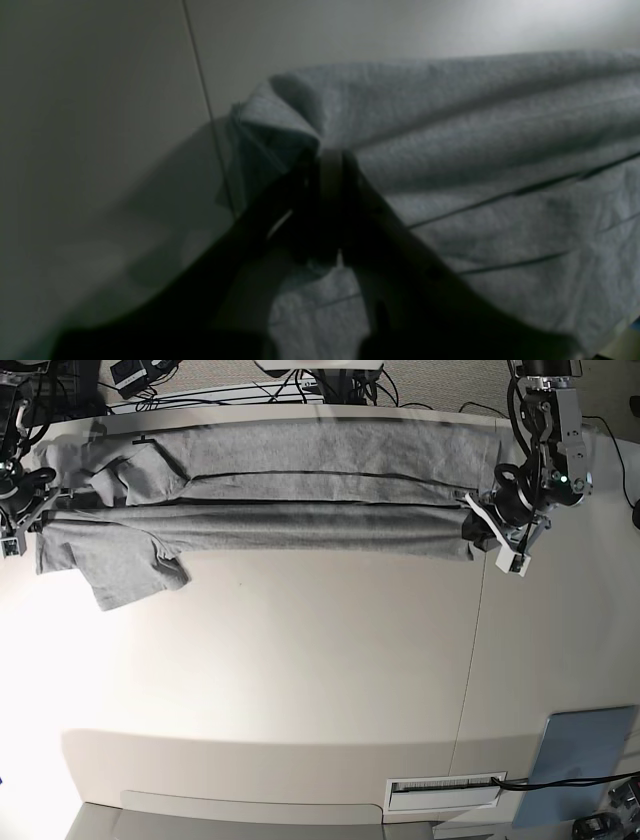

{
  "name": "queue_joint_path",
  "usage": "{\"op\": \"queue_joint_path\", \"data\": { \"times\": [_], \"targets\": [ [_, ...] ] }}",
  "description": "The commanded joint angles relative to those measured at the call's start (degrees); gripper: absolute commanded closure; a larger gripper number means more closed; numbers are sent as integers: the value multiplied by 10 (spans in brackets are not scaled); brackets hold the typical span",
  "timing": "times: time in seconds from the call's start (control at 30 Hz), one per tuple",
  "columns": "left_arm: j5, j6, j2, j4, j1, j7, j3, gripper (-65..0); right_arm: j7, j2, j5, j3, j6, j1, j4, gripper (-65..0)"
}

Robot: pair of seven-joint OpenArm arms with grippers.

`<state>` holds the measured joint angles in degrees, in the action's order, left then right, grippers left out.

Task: Fold the T-shirt properly
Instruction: 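Lower the folded edge and open the left gripper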

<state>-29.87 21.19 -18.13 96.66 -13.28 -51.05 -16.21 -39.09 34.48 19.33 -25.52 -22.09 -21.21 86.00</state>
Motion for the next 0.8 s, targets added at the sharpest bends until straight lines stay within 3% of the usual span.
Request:
{"op": "queue_joint_path", "data": {
  "times": [0.0, 0.5, 0.77],
  "targets": [
    [0, -3, -11, 10, 6, 4, -6, 0, 7, 12, -14, -11, 8, -1, 7, 0],
    [-4, 18, -11, 69, 9, -33, -6, 0, 11, -3, -61, -11, 9, -4, 7, 0],
    [-3, 17, -11, 112, 8, -112, -6, 0, 11, -3, -74, -11, 9, -4, 6, 0]
  ]
}}
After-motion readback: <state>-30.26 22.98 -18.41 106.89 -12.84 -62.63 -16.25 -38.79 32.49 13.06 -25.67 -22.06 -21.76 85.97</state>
